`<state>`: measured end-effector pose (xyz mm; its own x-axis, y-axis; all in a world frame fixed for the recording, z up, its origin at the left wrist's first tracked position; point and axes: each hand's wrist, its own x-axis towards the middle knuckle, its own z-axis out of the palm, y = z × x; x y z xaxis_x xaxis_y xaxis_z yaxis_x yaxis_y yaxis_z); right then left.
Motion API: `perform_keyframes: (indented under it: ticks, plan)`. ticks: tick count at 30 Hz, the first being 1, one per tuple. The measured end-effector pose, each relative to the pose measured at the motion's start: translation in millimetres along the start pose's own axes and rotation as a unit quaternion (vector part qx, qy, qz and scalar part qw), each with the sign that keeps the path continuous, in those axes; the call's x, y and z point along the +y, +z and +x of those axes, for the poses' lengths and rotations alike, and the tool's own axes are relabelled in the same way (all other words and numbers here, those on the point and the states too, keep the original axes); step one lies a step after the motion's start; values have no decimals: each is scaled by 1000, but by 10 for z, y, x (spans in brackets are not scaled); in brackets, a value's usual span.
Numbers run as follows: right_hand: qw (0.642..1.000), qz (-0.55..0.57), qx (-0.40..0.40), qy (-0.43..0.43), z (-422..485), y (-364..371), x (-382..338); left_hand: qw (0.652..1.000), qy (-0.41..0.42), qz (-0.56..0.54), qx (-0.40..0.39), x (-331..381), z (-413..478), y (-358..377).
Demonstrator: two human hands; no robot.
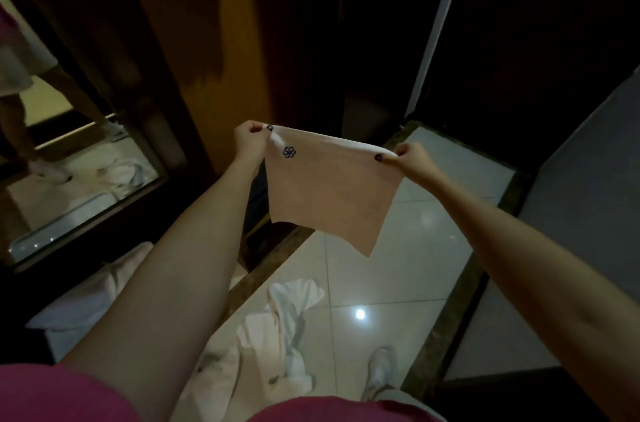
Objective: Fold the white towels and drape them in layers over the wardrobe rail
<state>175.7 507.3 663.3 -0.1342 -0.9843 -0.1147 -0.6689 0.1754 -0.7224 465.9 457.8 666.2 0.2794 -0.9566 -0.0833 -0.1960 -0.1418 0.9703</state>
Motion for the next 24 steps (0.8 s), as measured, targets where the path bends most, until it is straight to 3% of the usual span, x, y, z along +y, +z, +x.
perform_keyframes:
  ticks: [6, 11, 18, 24]
  plan:
    - [1000, 11, -1, 12, 709, -758, 310, 998, 25, 36, -33, 310, 218, 1010]
    - [997, 60, 27, -50, 1089, -1019, 347, 993, 52, 48, -91, 516, 359, 1732]
    - [983, 67, -145, -91, 1546, -1215, 270, 978, 51, -13, -201, 771, 647, 2357]
    - [984, 46, -84, -148, 2056, -1160, 130, 968, 52, -25, -246, 919, 1085, 2567]
